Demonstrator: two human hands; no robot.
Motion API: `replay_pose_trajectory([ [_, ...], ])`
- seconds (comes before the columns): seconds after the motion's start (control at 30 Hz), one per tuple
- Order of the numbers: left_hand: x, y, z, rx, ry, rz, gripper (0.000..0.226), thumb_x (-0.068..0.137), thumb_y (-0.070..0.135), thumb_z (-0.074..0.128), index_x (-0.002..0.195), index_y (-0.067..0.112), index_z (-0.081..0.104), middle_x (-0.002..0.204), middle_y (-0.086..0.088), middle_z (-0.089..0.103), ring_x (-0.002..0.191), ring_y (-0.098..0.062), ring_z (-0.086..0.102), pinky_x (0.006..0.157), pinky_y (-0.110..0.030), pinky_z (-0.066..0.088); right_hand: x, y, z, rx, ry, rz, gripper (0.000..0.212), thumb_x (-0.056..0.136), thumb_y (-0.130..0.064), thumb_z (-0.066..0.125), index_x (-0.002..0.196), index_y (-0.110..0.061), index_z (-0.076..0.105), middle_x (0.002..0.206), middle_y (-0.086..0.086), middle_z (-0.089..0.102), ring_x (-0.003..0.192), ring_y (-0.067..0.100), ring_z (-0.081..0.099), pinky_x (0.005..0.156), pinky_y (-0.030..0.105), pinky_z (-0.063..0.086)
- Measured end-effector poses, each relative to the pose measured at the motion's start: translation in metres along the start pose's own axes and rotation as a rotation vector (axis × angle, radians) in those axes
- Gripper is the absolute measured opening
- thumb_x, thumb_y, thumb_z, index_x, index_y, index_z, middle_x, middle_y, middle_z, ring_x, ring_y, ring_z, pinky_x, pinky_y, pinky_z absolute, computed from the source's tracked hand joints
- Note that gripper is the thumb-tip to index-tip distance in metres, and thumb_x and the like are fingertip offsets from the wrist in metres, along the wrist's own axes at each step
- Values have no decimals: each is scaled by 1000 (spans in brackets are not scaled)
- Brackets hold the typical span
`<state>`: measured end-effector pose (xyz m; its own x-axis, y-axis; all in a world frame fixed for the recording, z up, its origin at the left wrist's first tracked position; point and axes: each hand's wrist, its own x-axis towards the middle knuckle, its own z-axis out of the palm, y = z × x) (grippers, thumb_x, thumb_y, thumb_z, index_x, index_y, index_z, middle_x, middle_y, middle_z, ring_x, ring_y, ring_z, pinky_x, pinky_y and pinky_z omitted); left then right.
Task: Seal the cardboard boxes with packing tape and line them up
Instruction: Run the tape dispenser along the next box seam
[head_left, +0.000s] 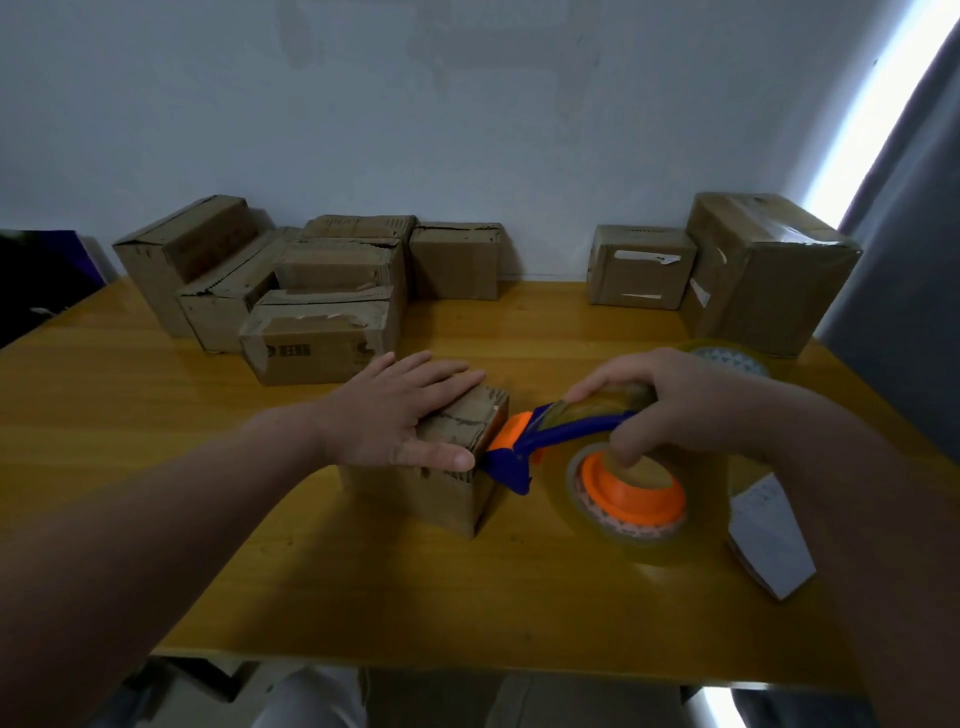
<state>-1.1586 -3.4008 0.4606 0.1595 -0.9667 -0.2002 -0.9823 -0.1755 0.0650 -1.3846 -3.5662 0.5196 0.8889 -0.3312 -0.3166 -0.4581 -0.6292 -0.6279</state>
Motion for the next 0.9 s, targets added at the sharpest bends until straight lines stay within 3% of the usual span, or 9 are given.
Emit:
replay_pose_trajectory([
  [0.17, 0, 1, -1, 9, 3, -3, 110, 43, 102, -2, 138, 50, -17, 159, 14, -7, 147, -17, -7, 115, -49, -5, 13, -3, -11, 29, -61, 47, 57, 49, -31, 69, 104, -45, 64, 110, -14, 50, 92, 8, 52, 69, 26, 39],
  [0.27, -1, 2, -1, 8, -1, -4, 113, 42, 102, -2, 141, 49, -17, 159, 14, -8, 146, -17, -8, 115, -48, -6, 16, -3, -14, 68, -105, 93, 55, 54, -31, 69, 108, -41, 65, 118, -13, 51, 101, 8, 52, 73, 25, 43],
  [0.37, -2, 3, -1, 6, -5, -4, 115, 42, 102, -2, 142, 48, -16, 159, 14, -10, 146, -17, -10, 114, -48, -8, 15, 0, -13, 129, -154, 178, 57, 59, -27, 70, 115, -35, 65, 113, -6, 57, 93, 11, 59, 59, 17, 48],
  [0.47, -3, 7, -4, 17, -26, -15, 118, 43, 101, -1, 145, 44, -16, 159, 10, -15, 146, -17, -13, 114, -48, -10, 13, 5, -11, 219, -140, 254, 70, 52, -21, 76, 121, -24, 64, 107, 10, 67, 87, 21, 67, 58, 25, 54],
  [0.53, -4, 10, -5, 28, -42, -28, 118, 45, 100, 2, 146, 41, -17, 158, 7, -20, 145, -16, -16, 114, -47, -11, 10, 3, -10, 277, -114, 285, 65, 58, -19, 72, 122, -15, 64, 106, 19, 69, 85, 26, 69, 61, 30, 57],
  [0.77, -9, 25, -6, 44, -21, -54, 111, 56, 86, 7, 149, 30, -15, 157, 0, -24, 145, -15, -17, 115, -44, -10, -1, -14, -9, 218, -59, 300, 42, 77, -17, 68, 117, -6, 66, 108, 18, 68, 96, 33, 67, 71, 33, 56],
  [0.9, -13, 30, -4, 67, 6, -56, 105, 59, 82, 3, 149, 31, -14, 158, -2, -21, 146, -16, -14, 116, -44, -7, -5, -16, -5, 256, -11, 338, 33, 76, -16, 70, 108, -8, 67, 80, 10, 70, 77, 27, 67, 71, 35, 55],
])
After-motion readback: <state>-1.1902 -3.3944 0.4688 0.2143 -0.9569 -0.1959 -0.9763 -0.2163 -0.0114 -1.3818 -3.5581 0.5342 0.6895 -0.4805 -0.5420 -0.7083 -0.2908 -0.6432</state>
